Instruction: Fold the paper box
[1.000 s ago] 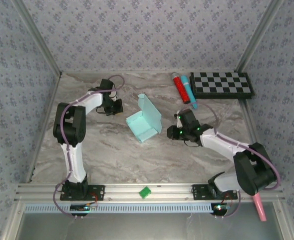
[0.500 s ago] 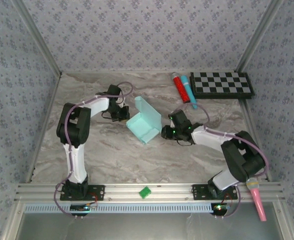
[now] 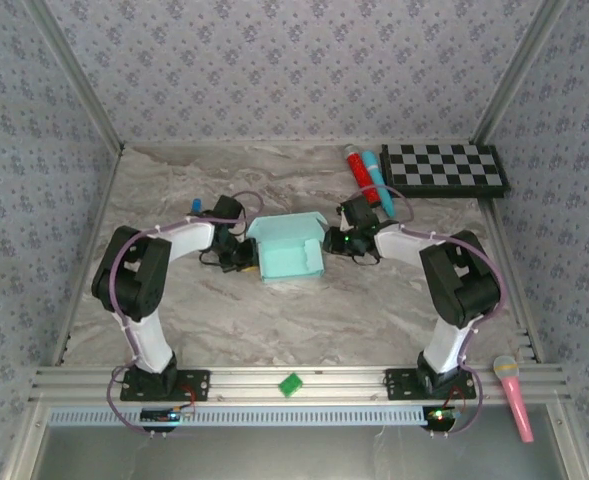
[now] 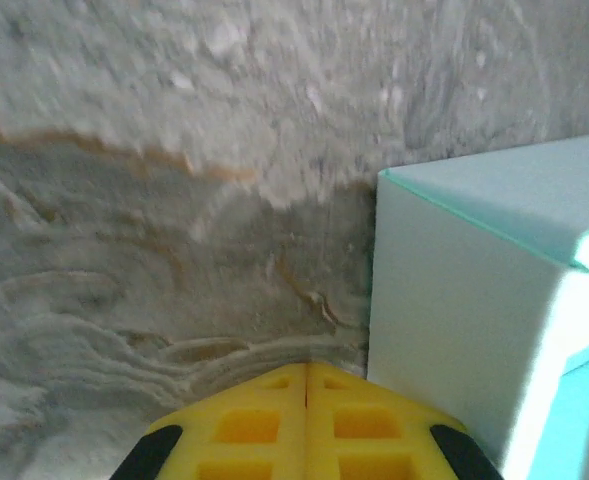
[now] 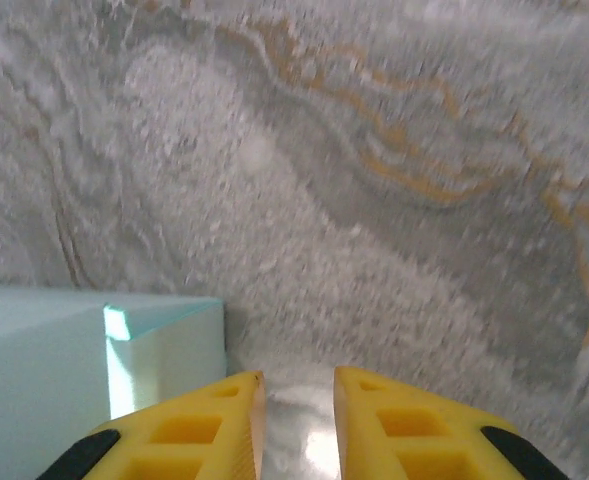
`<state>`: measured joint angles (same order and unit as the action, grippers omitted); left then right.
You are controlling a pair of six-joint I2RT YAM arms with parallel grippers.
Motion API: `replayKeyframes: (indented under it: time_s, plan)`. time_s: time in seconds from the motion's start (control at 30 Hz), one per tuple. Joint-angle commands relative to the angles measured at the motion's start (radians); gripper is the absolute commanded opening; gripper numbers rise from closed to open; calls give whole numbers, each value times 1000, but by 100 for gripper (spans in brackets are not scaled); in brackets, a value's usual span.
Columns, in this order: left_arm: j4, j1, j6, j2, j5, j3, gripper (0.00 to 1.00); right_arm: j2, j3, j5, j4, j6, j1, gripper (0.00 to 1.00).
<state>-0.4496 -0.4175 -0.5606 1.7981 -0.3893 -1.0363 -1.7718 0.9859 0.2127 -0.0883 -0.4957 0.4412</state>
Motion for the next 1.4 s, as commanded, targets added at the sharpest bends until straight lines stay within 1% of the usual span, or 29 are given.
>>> replayKeyframes:
  time_s: [0.0, 0.07, 0.2, 0.33, 0.47, 0.6, 0.63, 0.73, 0.77, 0.87, 1.03, 1.1, 1.2, 1.3, 1.37]
  plan:
    - [40, -28, -74, -65, -11, 41, 7, -24, 50, 36, -59, 69, -34, 27]
    - [38, -30, -81, -100, 9, 57, 8, -19, 59, 46, -76, 85, -58, 28]
    - [-50, -27, -50, -168, 122, 42, 10, 18, 49, 61, -103, 105, -102, 31]
    - [-127, -17, -8, -241, 230, 32, 20, 81, 17, 67, -135, 122, -135, 34]
    - [-178, 2, 33, -331, 318, 37, 24, 151, -14, 77, -174, 142, -156, 37]
    - [-175, 22, 94, -448, 366, 64, 31, 205, -31, 89, -211, 168, -158, 40]
    - [-160, 25, 126, -486, 366, 75, 35, 219, -37, 93, -217, 172, -159, 41]
    - [-91, 25, 238, -599, 341, 103, 51, 248, -50, 91, -224, 181, -158, 44]
    - [-55, 25, 287, -635, 315, 116, 60, 255, -52, 90, -228, 185, -156, 44]
    - [67, 26, 404, -703, 236, 157, 73, 265, -55, 88, -231, 190, -157, 44]
    - [227, 26, 584, -695, 98, 190, 73, 265, -47, 97, -232, 192, -155, 45]
    - [231, 26, 610, -661, 85, 163, 71, 265, -46, 102, -233, 192, -153, 45]
    - [182, 26, 636, -573, 49, 92, 62, 264, -44, 114, -228, 192, -146, 46]
    - [119, 28, 619, -478, 13, 4, 54, 259, -44, 117, -225, 190, -135, 46]
    - [100, 34, 601, -427, -1, -39, 45, 250, -44, 121, -217, 186, -128, 46]
